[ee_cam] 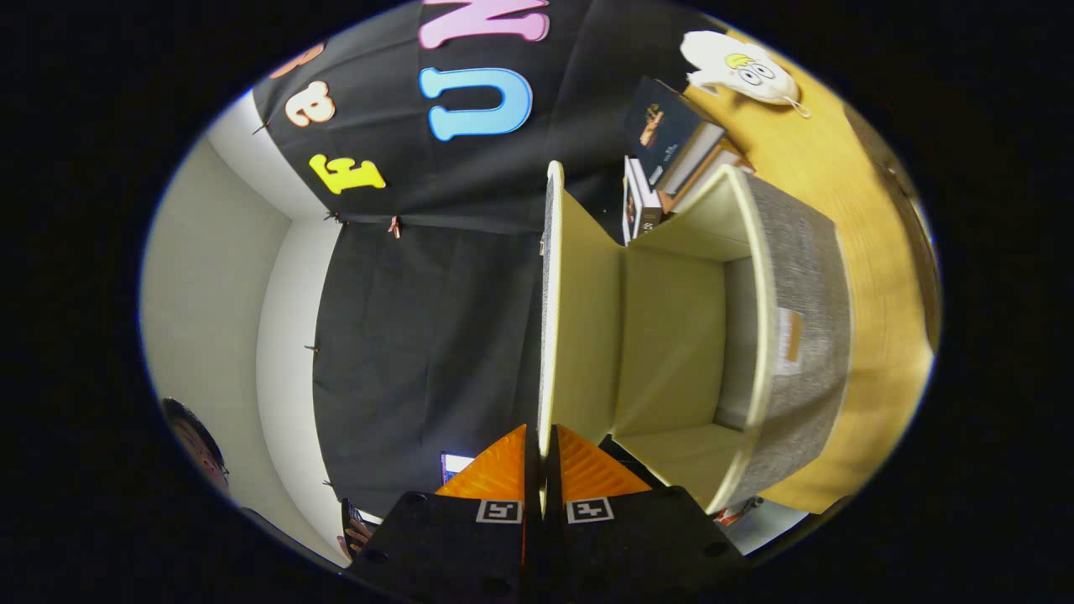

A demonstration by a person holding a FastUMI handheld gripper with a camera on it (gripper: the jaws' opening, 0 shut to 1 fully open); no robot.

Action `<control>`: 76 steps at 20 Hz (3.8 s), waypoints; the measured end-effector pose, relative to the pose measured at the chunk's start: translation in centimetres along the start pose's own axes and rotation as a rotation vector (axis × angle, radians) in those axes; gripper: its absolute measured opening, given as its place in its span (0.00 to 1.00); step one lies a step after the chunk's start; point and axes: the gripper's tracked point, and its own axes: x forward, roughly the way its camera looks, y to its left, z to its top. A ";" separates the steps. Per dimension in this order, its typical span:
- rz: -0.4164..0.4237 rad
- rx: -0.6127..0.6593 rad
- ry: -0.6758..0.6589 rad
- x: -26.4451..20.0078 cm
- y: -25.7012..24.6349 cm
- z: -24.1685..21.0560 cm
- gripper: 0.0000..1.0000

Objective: Open the storage box then place both shoes into the box .Put the left shoe in first, then the right shoe, with the right side of both shoes facing outward in a uniform manner.

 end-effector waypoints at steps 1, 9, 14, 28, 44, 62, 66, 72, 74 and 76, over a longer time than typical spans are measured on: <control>0.002 -0.016 0.001 1.0 0.8 0.0 0.05; -0.012 -0.118 0.023 11.3 5.9 -1.4 0.04; -0.067 -0.146 0.058 17.9 5.4 -3.3 0.05; -0.157 -0.310 -0.085 16.3 4.1 0.3 0.97; -0.724 -0.639 -0.359 -9.2 -6.2 9.8 0.97; -1.290 -0.668 -0.170 -22.9 -27.1 16.5 0.99; -1.255 -0.590 -0.146 -21.4 -29.0 17.2 0.96; -1.199 -0.418 -0.153 -19.9 -30.1 16.7 0.39; -1.184 -0.370 -0.158 -19.7 -30.2 16.8 0.26; -1.174 -0.323 -0.178 -19.9 -30.0 16.7 0.09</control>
